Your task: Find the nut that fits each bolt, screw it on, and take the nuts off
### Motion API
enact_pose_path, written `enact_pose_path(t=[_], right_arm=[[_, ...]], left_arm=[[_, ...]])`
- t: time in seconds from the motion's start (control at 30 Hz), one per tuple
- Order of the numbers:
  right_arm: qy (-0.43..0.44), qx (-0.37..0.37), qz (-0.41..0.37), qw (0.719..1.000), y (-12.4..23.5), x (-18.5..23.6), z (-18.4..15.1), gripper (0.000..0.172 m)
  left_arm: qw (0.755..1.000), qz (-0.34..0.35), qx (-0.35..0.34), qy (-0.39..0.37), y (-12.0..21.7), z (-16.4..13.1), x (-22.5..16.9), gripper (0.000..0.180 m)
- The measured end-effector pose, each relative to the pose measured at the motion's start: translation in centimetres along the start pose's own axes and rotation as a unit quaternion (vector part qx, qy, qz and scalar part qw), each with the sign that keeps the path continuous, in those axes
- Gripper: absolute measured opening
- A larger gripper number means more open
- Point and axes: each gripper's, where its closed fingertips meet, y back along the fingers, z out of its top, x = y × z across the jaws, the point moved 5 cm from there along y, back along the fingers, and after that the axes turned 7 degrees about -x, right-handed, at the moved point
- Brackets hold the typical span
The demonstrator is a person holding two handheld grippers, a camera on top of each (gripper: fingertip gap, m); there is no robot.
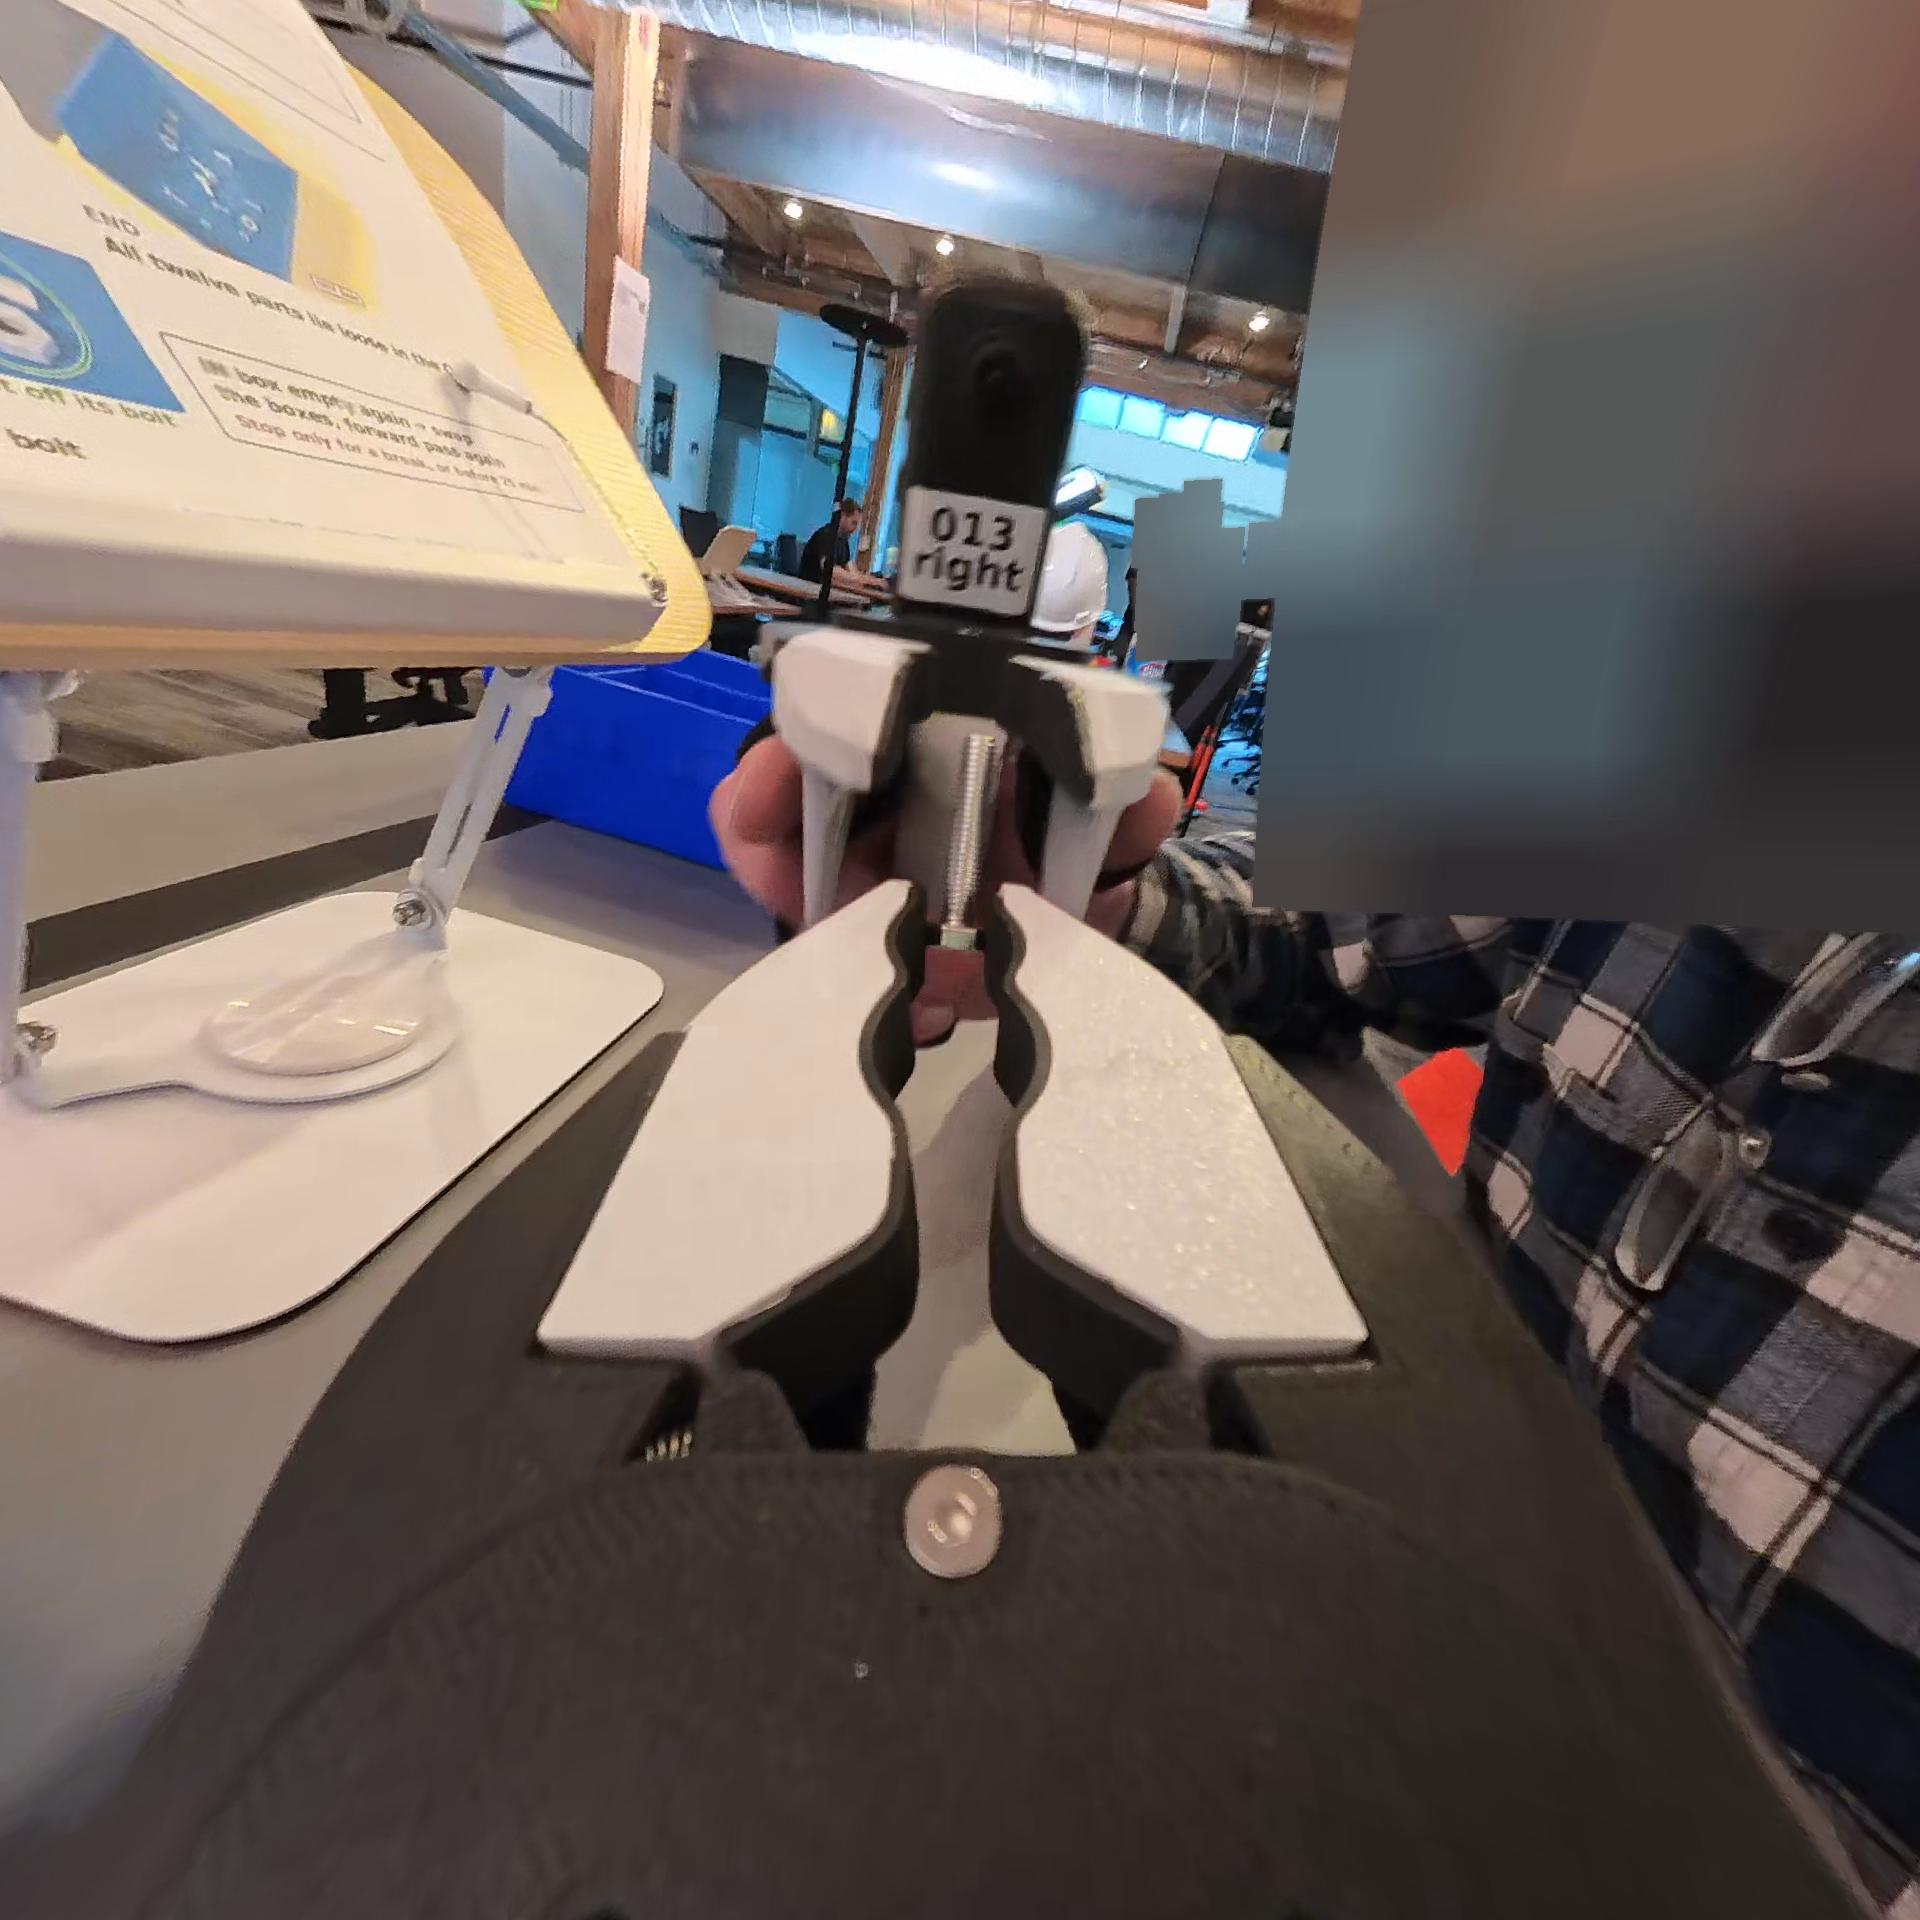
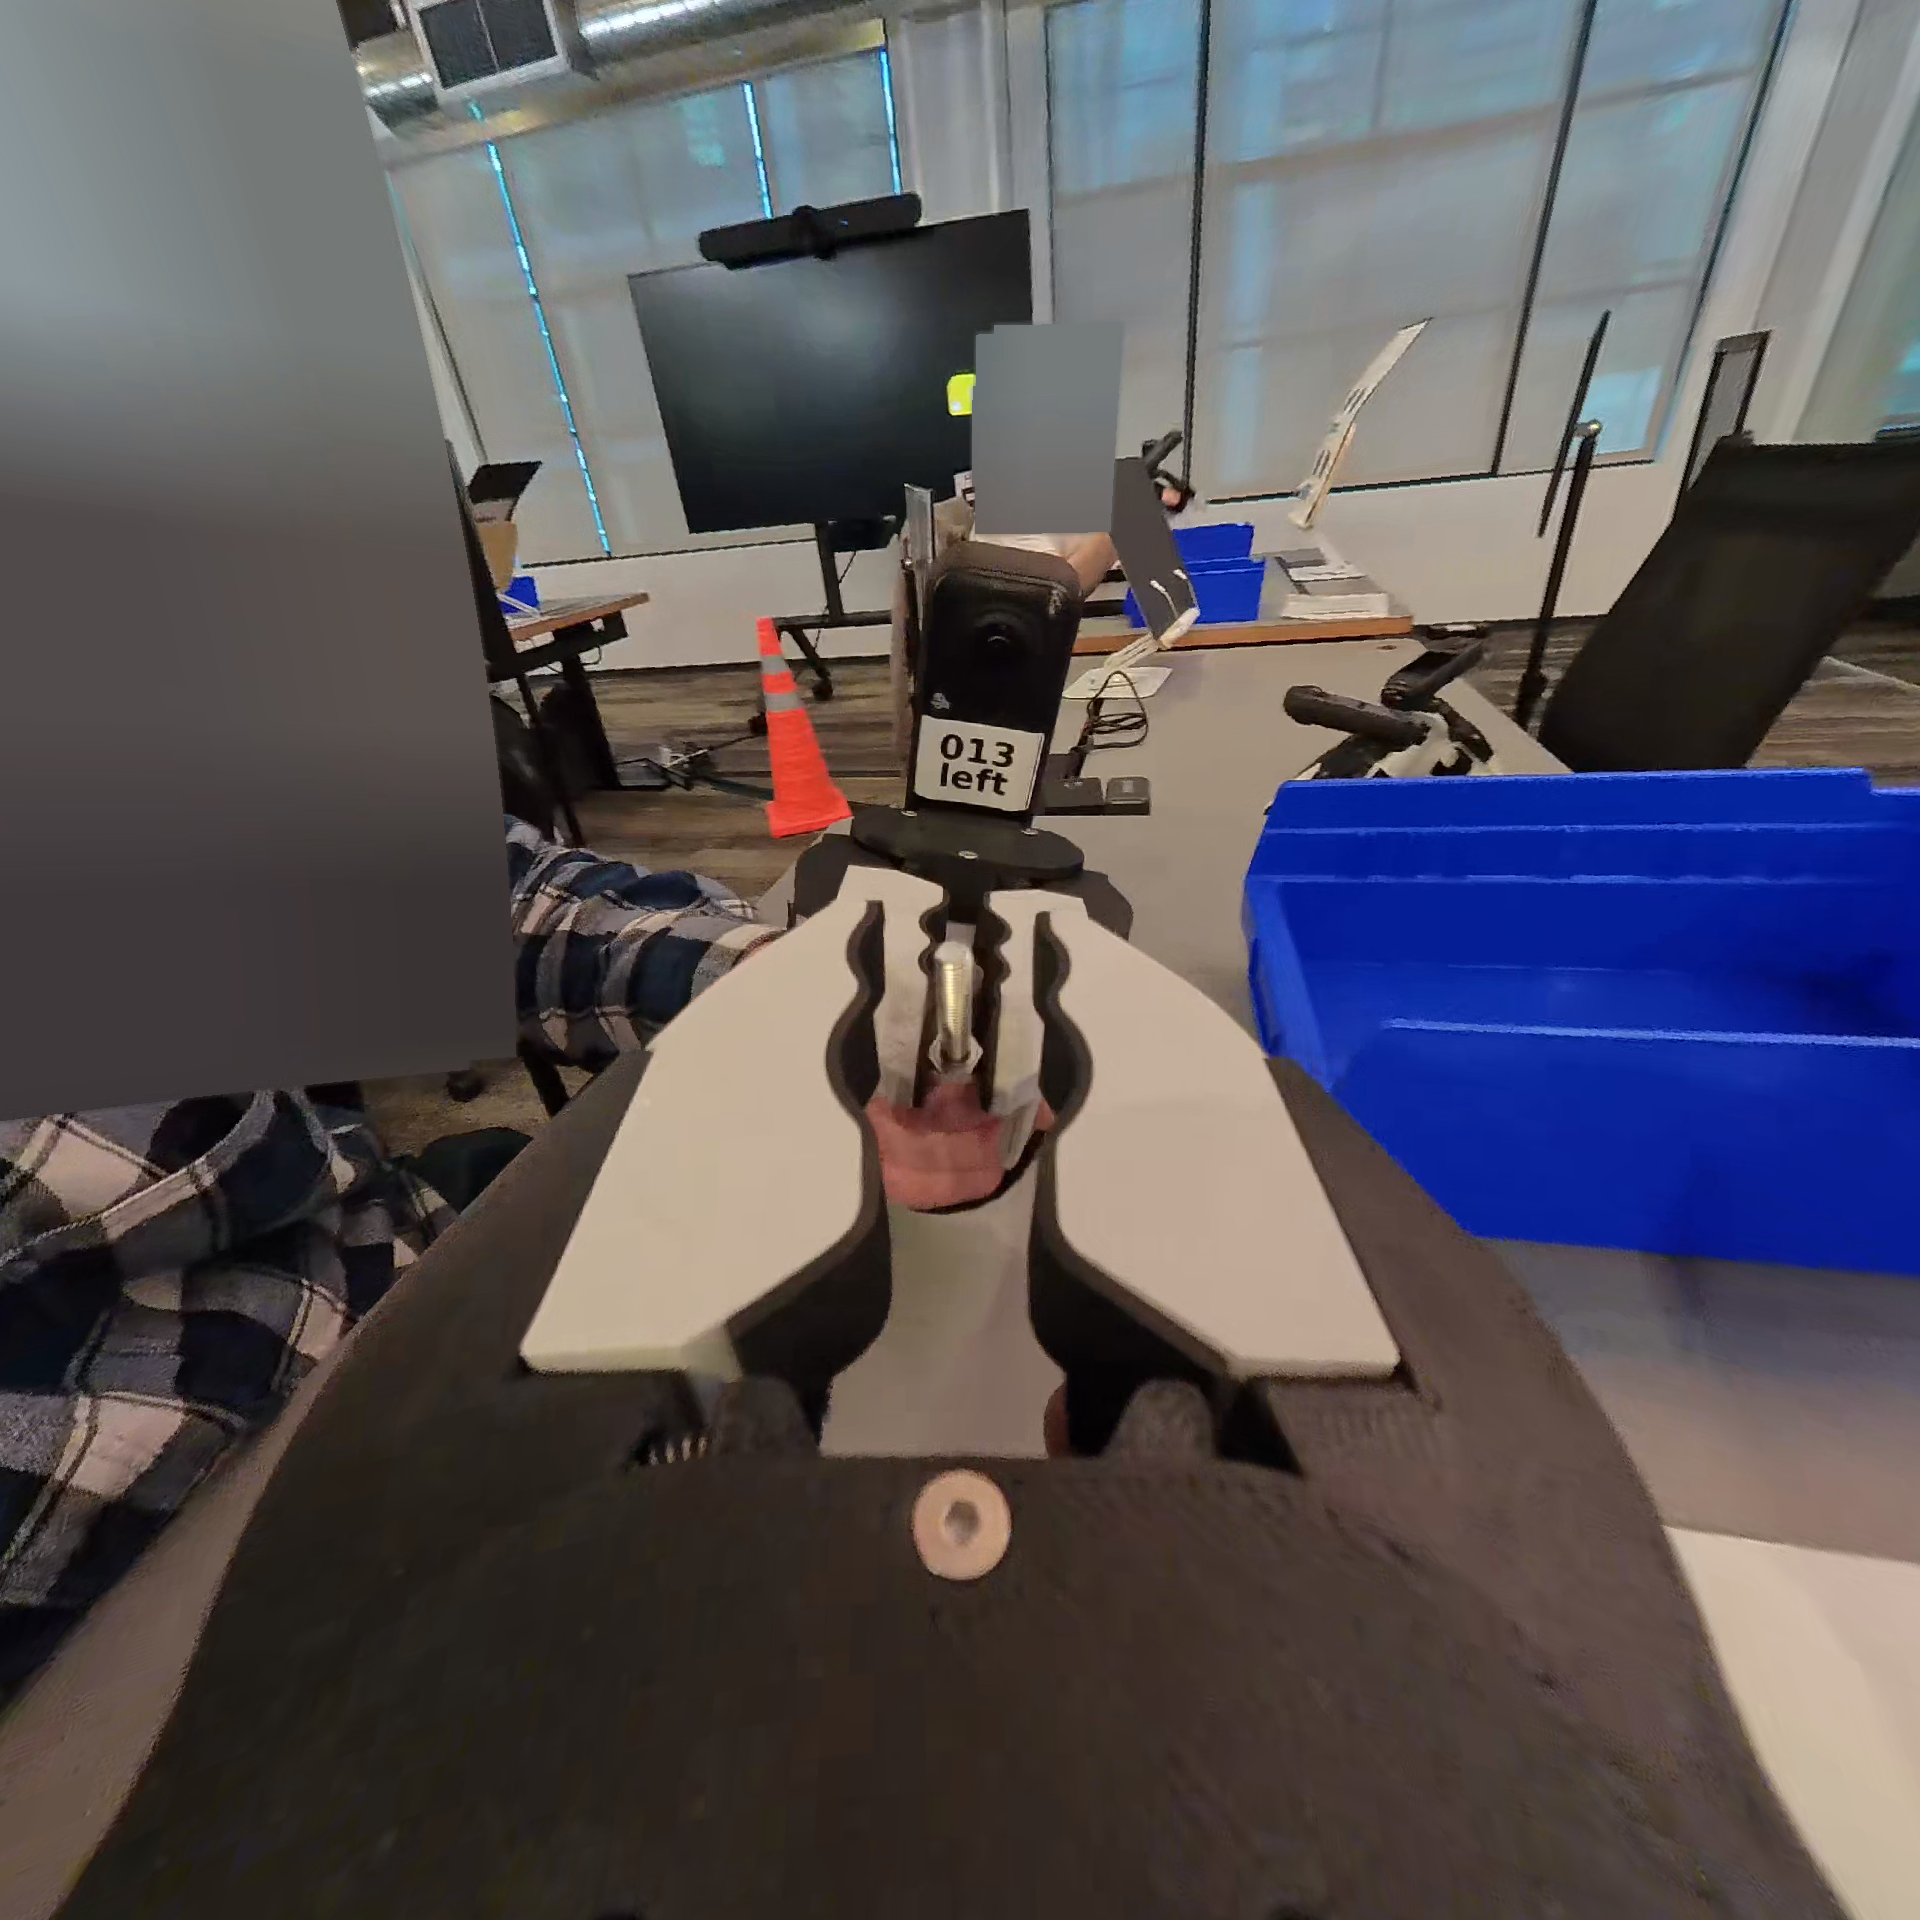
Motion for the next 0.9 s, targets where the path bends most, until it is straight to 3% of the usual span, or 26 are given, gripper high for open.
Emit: enact_pose_path(t=[0.03, 0.17, 0.47, 0.57, 0.67, 0.73, 0.8, 0.9], right_arm=[[-0.005, 0.002, 0.005, 1.000, -0.3, -0.1, -0.2, 0.024], [-0.029, -0.011, 0.033, 0.999, -0.7, 0.1, -0.4, 0.006], [-0.011, -0.020, 0.032, 0.999, 0.0, 0.6, 1.0, 0.006], [0.015, -0.043, 0.004, 0.999, 1.7, 0.3, 3.8, 0.006], [0.086, -0.039, -0.070, 0.993, 5.6, -0.7, 8.1, 0.005], [0.133, -0.022, -0.150, 0.979, 10.1, -2.0, 10.9, 0.005], [0.186, 0.017, -0.267, 0.946, 15.6, -3.6, 12.8, 0.006], [0.204, 0.080, -0.408, 0.887, 23.9, -5.1, 13.6, 0.006]], left_arm=[[1.000, -0.003, -0.001, 0.001, 0.0, 0.0, -0.1, 0.010], [1.000, -0.005, -0.015, 0.001, -0.1, 0.3, -0.3, 0.010], [0.999, -0.022, -0.046, 0.003, -0.8, 1.0, -1.0, 0.012], [0.999, -0.002, -0.033, -0.016, -0.7, 1.3, -0.8, 0.036], [0.998, 0.038, -0.022, -0.047, 0.5, 2.2, 0.0, 0.038], [0.992, 0.099, 0.000, -0.081, 1.9, 2.8, 1.4, 0.034], [0.981, 0.162, 0.024, -0.100, 3.5, 3.6, 3.0, 0.031], [0.946, 0.276, 0.108, -0.133, 6.1, 4.3, 6.2, 0.032]])
